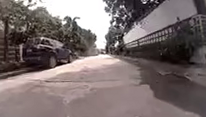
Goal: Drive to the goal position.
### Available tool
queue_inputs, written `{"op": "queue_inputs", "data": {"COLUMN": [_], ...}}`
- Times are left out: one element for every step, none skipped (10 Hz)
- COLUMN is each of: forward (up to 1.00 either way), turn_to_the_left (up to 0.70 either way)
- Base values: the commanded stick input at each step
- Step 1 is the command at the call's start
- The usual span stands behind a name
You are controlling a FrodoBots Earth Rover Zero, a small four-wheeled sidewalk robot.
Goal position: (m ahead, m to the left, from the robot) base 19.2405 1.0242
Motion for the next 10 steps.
{"op": "queue_inputs", "data": {"forward": [0.70, 0.70, 0.70, 0.70, 0.70, 0.70, 0.70, 0.70, 0.70, 0.70], "turn_to_the_left": [0.00, 0.00, 0.00, 0.00, 0.00, 0.00, 0.00, 0.00, 0.00, 0.00]}}
